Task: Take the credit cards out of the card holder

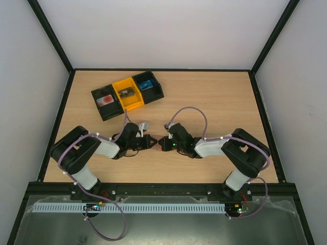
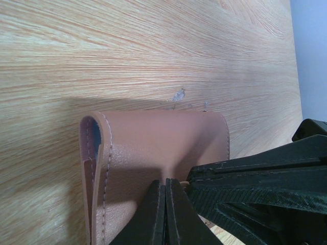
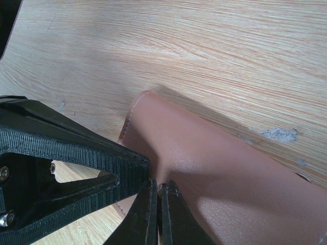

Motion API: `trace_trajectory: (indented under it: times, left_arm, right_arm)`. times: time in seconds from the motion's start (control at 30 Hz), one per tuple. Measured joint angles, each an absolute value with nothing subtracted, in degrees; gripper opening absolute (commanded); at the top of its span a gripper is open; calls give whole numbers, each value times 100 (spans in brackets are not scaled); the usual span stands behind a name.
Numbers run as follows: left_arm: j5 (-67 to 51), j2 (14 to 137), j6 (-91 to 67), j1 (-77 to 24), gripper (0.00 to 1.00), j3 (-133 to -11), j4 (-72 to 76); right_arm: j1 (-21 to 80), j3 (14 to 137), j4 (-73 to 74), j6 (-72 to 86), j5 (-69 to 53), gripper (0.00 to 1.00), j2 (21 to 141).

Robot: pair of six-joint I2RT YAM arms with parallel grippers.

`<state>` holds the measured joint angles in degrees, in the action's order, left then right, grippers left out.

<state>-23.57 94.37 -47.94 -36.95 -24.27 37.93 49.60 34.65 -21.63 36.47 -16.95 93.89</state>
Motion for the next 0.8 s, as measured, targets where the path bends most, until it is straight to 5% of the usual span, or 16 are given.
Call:
trace_trajectory:
  times: [0.8]
  left_arm:
    - [-2327, 9397, -4810, -3708, 5, -2429, 3736]
  right_arm:
    - [5028, 2930, -2281, 3151, -2766, 5, 8849]
